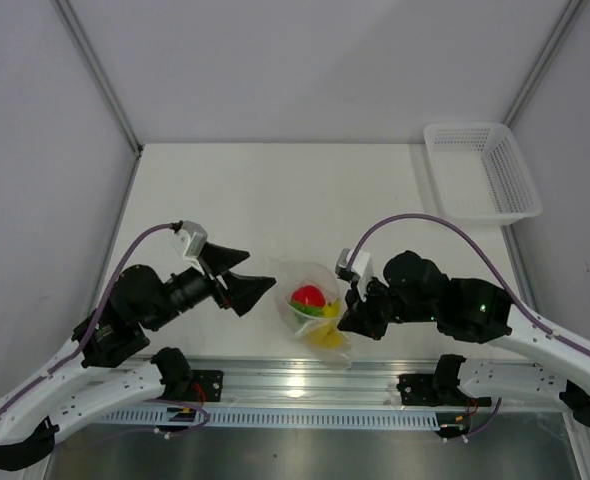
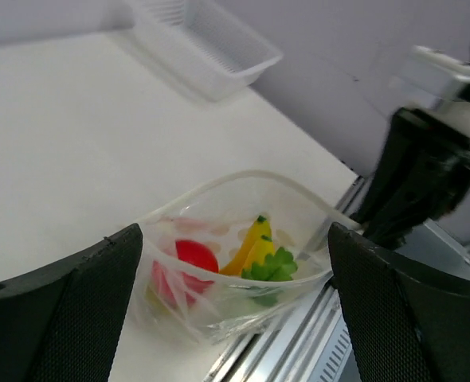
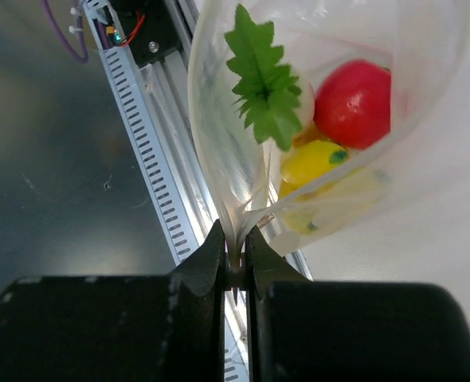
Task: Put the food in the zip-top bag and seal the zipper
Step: Zip the zipper food storage bag at the center of the board.
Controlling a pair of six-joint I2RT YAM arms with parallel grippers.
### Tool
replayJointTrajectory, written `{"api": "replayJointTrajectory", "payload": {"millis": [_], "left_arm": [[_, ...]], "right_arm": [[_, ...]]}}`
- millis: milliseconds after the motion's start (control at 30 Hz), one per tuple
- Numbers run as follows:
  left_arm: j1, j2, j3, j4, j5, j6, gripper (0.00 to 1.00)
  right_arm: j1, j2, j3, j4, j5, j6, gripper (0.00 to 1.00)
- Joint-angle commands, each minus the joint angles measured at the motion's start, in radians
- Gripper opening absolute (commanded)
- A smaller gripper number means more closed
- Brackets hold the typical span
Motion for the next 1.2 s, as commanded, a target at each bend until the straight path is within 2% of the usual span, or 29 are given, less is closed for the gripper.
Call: {"api": "replayJointTrajectory", "payload": {"millis": [0, 67, 167, 433, 667, 933, 1167], "left_arm": [[-0.003, -0.014, -0.047, 0.306, 0.281, 0.239, 1.00], [-0.004, 0.015, -0.048, 0.345, 0.432, 0.290, 0.99], [-0.015, 0.097, -0.023, 0.377, 0.586, 0.351, 1.00], [-0.104, 0.217, -0.012, 0.475, 0.706, 0.537, 0.99], [-0.170, 0.312, -0.005, 0.521, 0.734, 0.707, 0.99], [-0.175, 0.466, 0.078, 0.406, 0.878, 0.721, 0.95], [-0.175, 0.530, 0.124, 0.268, 0.990, 0.663, 0.86]], "right_arm": [[-0.008, 0.010, 0.039, 0.000, -0.091, -0.054, 0.00], [-0.019, 0.022, 0.041, 0.003, -0.137, -0.066, 0.00], [-0.030, 0.030, 0.047, 0.006, -0.168, -0.074, 0.00], [-0.039, -0.002, 0.055, 0.008, -0.249, -0.071, 0.00], [-0.047, -0.040, 0.058, 0.000, -0.301, -0.062, 0.00], [-0.047, -0.027, 0.053, -0.014, -0.337, -0.065, 0.00], [-0.047, -0.028, 0.059, -0.026, -0.303, -0.065, 0.00]]}}
